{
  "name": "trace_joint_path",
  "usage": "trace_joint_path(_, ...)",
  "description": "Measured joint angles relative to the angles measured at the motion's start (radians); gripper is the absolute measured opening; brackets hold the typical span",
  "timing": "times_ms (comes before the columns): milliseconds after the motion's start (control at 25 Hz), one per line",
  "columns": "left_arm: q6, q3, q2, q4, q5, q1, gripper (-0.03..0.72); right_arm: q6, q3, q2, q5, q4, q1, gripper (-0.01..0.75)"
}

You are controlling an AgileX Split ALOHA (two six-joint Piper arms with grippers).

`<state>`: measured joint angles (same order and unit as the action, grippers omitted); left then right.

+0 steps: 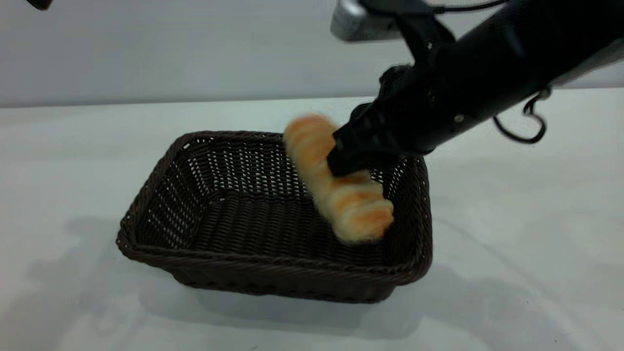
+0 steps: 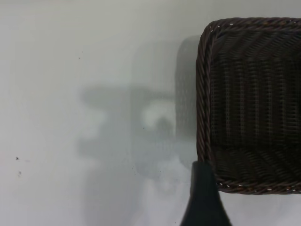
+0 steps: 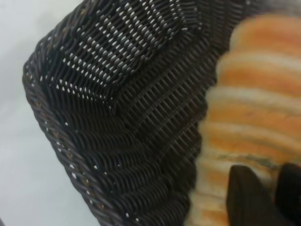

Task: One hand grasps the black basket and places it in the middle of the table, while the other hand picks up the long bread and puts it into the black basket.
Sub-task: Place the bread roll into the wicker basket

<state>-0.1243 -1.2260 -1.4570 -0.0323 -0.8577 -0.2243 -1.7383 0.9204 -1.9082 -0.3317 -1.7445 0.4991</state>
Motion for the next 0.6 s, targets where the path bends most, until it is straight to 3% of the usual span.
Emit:
trace_joint_path(120,0.0,0.0,0.0,0.0,0.0,0.0,0.571,-0.074,0.0,-0.015,0.023,-0.04,0.0,0.285)
trace_joint_path(240,0.0,0.0,0.0,0.0,0.0,0.0,0.571,-0.1,0.001,-0.015,0.078,-0.053,0.0,0.34)
trace_joint_path(600,0.019,0.001,0.079,0.001,0.017,0.0,0.571,-0.106,0.001,0.127,0.235,-0.057,0.0,0.27)
